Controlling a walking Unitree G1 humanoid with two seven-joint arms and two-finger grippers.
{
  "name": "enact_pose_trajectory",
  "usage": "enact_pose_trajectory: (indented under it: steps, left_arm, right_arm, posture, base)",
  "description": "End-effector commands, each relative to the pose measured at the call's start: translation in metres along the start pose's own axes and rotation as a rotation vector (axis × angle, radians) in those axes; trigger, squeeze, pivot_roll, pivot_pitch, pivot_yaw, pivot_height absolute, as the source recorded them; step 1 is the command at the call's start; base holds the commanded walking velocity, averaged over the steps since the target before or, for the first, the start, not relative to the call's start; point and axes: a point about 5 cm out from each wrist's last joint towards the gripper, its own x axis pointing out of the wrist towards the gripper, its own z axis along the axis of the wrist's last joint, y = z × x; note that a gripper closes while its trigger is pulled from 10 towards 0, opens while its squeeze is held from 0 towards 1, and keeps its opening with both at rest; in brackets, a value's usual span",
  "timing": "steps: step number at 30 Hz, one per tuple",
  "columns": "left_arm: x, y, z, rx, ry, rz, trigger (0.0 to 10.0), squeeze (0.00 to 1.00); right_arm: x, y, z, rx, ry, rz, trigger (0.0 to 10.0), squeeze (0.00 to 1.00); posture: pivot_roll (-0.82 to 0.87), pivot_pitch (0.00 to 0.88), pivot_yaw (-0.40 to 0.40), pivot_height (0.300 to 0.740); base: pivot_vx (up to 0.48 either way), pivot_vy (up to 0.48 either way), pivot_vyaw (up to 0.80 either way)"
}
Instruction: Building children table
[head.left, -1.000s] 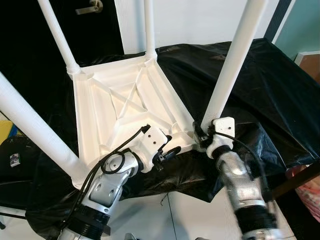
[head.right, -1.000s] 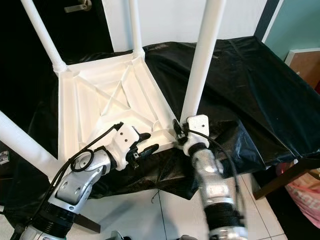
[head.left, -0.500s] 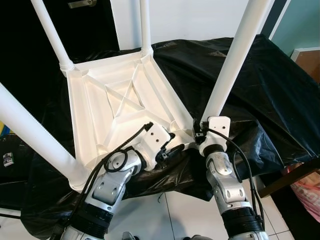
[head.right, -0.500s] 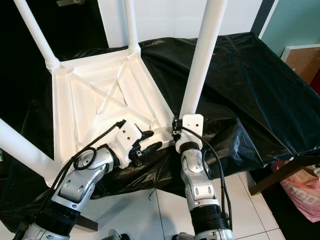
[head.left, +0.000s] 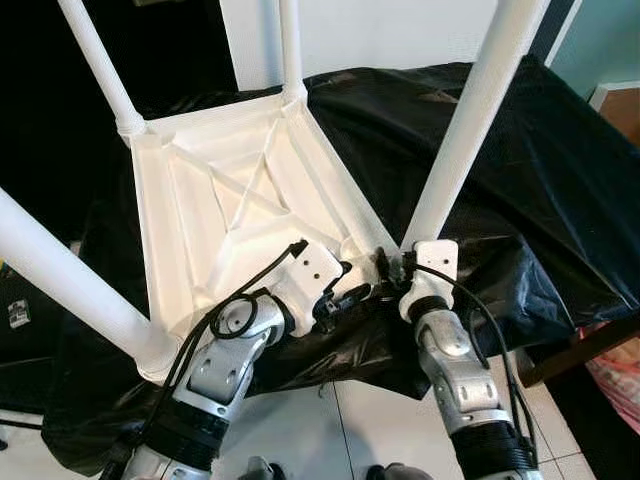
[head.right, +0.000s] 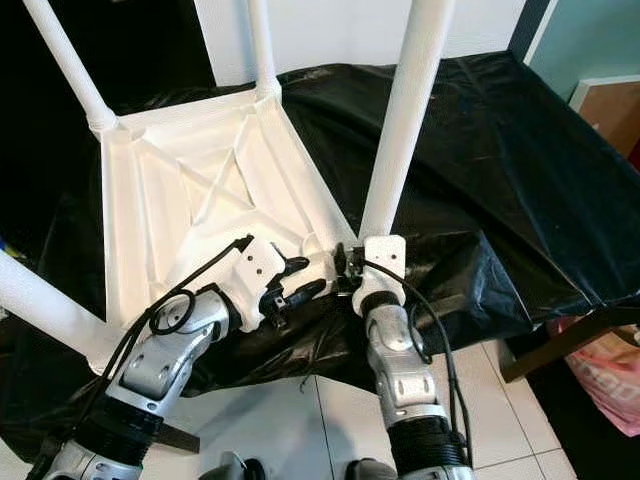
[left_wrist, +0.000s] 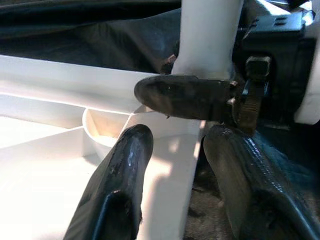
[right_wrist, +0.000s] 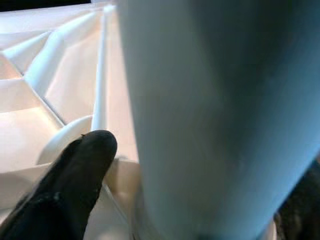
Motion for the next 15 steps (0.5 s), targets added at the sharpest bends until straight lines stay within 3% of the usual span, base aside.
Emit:
enact_pose_trajectory:
  steps: [1, 2, 4, 6, 7, 12, 15]
  left_arm:
    - [-0.003, -0.001, -0.001, -0.014, 0.006, 0.026, 10.0, 0.00]
    - [-0.003, -0.001, -0.001, -0.014, 0.006, 0.026, 10.0, 0.00]
    - [-0.004, -0.002, -0.002, -0.019, 0.006, 0.032, 10.0, 0.00]
    - [-0.005, -0.002, -0.002, -0.019, 0.007, 0.033, 10.0, 0.00]
    - [-0.005, -0.002, -0.002, -0.019, 0.007, 0.034, 10.0, 0.00]
    - [-0.007, -0.001, -0.002, -0.016, 0.008, 0.032, 10.0, 0.00]
    - [-0.011, 0.002, 0.000, -0.012, 0.010, 0.026, 10.0, 0.00]
  right_arm:
    - [-0.007, -0.009, 0.001, 0.007, -0.017, 0.057, 10.0, 1.00]
    - [-0.007, -0.009, 0.001, 0.007, -0.017, 0.057, 10.0, 1.00]
    - [-0.016, -0.029, 0.001, 0.003, -0.005, 0.162, 10.0, 1.00]
    - [-0.019, -0.035, 0.001, -0.012, -0.001, 0.217, 10.0, 1.00]
    - [-0.020, -0.038, 0.002, -0.023, 0.001, 0.250, 10.0, 0.00]
    - [-0.019, -0.048, 0.005, -0.062, 0.028, 0.378, 10.0, 0.00]
    - [-0.002, -0.057, 0.016, -0.167, 0.059, 0.547, 10.0, 0.00]
  posture:
    - [-0.02, 0.141, -0.005, 0.740]
    - [-0.02, 0.141, -0.005, 0.740]
    - [-0.02, 0.142, -0.006, 0.740]
    - [-0.01, 0.140, -0.007, 0.740]
    - [-0.01, 0.140, -0.007, 0.740]
    - [0.00, 0.132, -0.006, 0.740]
    - [0.02, 0.119, -0.013, 0.740]
  base:
    - [0.000, 0.000, 0.00]
    - [0.000, 0.000, 0.00]
    - [0.000, 0.000, 0.00]
    - [0.000, 0.000, 0.00]
    - [0.000, 0.000, 0.00]
    - [0.000, 0.000, 0.00]
    - [0.000, 0.000, 0.00]
